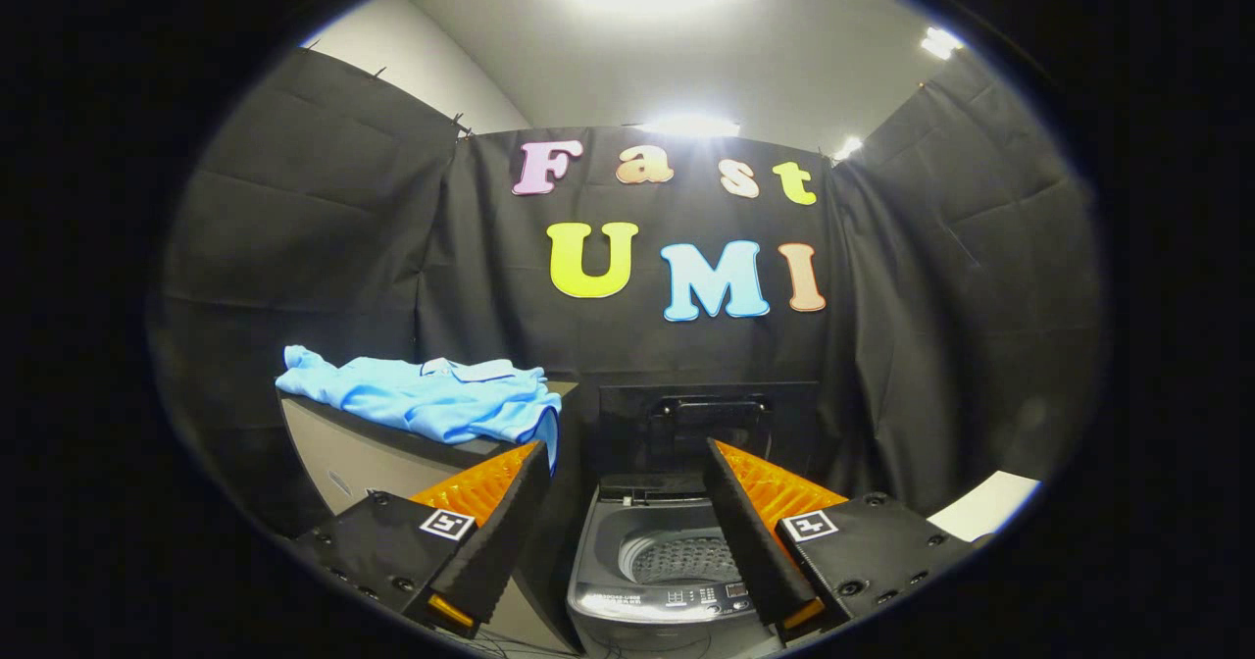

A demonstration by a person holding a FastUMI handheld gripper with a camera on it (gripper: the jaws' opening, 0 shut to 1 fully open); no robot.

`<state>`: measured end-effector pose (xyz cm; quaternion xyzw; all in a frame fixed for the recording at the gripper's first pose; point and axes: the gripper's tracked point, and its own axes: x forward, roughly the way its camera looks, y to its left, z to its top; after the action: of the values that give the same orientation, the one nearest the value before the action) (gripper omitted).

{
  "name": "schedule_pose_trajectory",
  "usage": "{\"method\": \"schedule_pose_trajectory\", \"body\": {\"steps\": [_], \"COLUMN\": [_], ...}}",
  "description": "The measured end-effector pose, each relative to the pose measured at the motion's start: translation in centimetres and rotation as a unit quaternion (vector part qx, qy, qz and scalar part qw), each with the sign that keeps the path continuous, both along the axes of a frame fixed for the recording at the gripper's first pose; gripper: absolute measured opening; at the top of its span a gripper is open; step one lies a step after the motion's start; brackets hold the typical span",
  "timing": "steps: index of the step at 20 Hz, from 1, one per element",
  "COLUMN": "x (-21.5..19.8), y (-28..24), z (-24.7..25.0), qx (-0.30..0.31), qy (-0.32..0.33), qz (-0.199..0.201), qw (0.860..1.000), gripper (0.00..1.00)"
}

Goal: Put the clothes into the washing machine and then close the washing machine lid.

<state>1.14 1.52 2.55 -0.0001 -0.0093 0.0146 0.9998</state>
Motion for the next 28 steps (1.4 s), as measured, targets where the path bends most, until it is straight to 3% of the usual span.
{"method": "schedule_pose_trajectory", "body": {"steps": [8, 18, 28], "x": [2.6, 7.9, 12.7], "y": [2.9, 10.4, 18.1], "z": [4.2, 7.9, 7.8], "qx": [0.006, 0.017, -0.002], "qy": [0.005, 0.039, 0.111], "qz": [0.028, 0.123, 0.197], "qw": [1.000, 0.991, 0.974], "gripper": [0.98, 0.98, 0.98]}}
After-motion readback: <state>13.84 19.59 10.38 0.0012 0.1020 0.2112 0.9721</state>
